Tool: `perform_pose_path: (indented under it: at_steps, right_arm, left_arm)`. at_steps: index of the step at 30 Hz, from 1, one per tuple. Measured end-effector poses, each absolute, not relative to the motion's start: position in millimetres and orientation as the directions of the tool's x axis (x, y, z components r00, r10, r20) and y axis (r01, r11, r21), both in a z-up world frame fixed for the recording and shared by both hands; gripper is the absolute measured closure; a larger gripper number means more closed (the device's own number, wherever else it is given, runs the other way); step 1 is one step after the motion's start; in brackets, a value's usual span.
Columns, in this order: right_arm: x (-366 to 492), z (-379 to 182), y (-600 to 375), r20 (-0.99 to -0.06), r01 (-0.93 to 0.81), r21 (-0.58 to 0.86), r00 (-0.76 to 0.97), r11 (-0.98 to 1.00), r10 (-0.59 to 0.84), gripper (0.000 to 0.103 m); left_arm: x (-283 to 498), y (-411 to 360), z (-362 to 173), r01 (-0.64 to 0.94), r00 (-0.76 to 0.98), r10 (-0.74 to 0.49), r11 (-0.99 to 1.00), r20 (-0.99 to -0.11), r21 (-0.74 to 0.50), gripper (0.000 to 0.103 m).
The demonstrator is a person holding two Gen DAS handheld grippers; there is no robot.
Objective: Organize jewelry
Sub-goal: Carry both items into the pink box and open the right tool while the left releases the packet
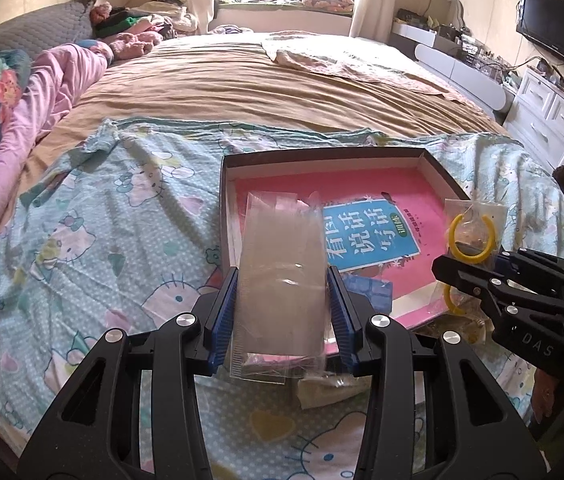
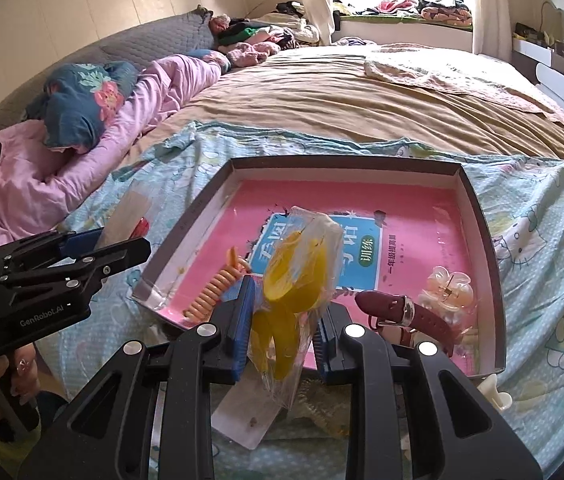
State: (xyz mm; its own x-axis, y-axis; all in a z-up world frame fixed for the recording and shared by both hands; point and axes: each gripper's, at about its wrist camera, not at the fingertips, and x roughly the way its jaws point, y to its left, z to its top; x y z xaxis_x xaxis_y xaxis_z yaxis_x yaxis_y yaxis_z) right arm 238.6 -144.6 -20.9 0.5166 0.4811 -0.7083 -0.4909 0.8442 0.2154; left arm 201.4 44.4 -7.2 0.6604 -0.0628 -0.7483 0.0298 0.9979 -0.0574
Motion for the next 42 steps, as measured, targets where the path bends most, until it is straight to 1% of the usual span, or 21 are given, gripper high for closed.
perform_pose_path:
  at_steps: [13, 18, 19, 20, 21, 28, 30, 31, 33, 37, 39, 41, 42]
  right_arm:
    - [253.6, -35.0, -140.9, -0.73, -0.47, 0.178, 0.526, 0.864, 0.437, 0.078]
    - [256.7, -38.6, -140.4, -0.737, -0.461, 0.181, 0.522, 0.869, 0.43, 0.076]
    - [256.9, -38.7, -141.0, -0.736, -0.46, 0.187, 0.52, 0.868, 0.434, 0.073]
    - [256.6, -38.8, -141.8, -0.735, -0.458, 0.191, 0.519, 0.868, 0.436, 0.065]
    - [256.3, -38.5, -142.8, -0.732, -0.455, 0.194, 0.522, 0.869, 0.437, 0.06]
    - [250.5, -30.7, -149.0, -0.713, -0.455, 0.213, 0.532, 0.865, 0.455, 0.048]
    - [247.4, -26.5, -151.2, -0.705, -0.453, 0.218, 0.54, 0.865, 0.46, 0.043]
    - [246.1, -25.0, -152.2, -0.702, -0.452, 0.221, 0.542, 0.864, 0.462, 0.043]
    - [244.0, -21.9, -154.7, -0.697, -0.449, 0.23, 0.544, 0.863, 0.468, 0.036]
    - [240.4, -15.4, -160.5, -0.684, -0.439, 0.242, 0.555, 0.865, 0.473, 0.032]
    - [239.3, -12.2, -163.3, -0.678, -0.432, 0.245, 0.564, 0.868, 0.472, 0.028]
    - [238.4, -9.4, -166.2, -0.672, -0.427, 0.249, 0.57, 0.869, 0.472, 0.028]
    - [237.8, -7.7, -168.2, -0.67, -0.423, 0.252, 0.573, 0.87, 0.473, 0.026]
  left_arm:
    - [215.0, 46.5, -21.0, 0.027, 0.641, -0.077, 0.997, -0.763, -0.078, 0.068]
    - [216.5, 47.5, -24.8, 0.027, 0.635, -0.08, 0.996, -0.768, -0.081, 0.068]
    - [216.4, 47.4, -25.2, 0.027, 0.635, -0.08, 0.996, -0.769, -0.082, 0.068]
    - [216.3, 47.3, -25.3, 0.026, 0.634, -0.08, 0.996, -0.769, -0.082, 0.068]
    - [216.5, 47.4, -25.5, 0.025, 0.634, -0.08, 0.996, -0.77, -0.082, 0.068]
    - [216.4, 47.8, -25.5, 0.023, 0.633, -0.078, 0.996, -0.77, -0.083, 0.068]
    - [216.3, 47.8, -25.4, 0.023, 0.633, -0.077, 0.996, -0.77, -0.081, 0.068]
    - [216.2, 47.7, -25.5, 0.023, 0.632, -0.077, 0.996, -0.771, -0.081, 0.068]
    - [214.9, 48.2, -25.1, 0.022, 0.631, -0.075, 0.997, -0.772, -0.079, 0.068]
    - [212.8, 49.3, -23.8, 0.02, 0.634, -0.071, 0.997, -0.77, -0.075, 0.063]
    - [210.6, 49.8, -22.0, 0.018, 0.636, -0.068, 0.997, -0.769, -0.073, 0.061]
    - [208.2, 50.3, -20.1, 0.015, 0.638, -0.064, 0.997, -0.767, -0.07, 0.056]
    - [207.1, 50.6, -18.6, 0.014, 0.639, -0.061, 0.998, -0.767, -0.067, 0.054]
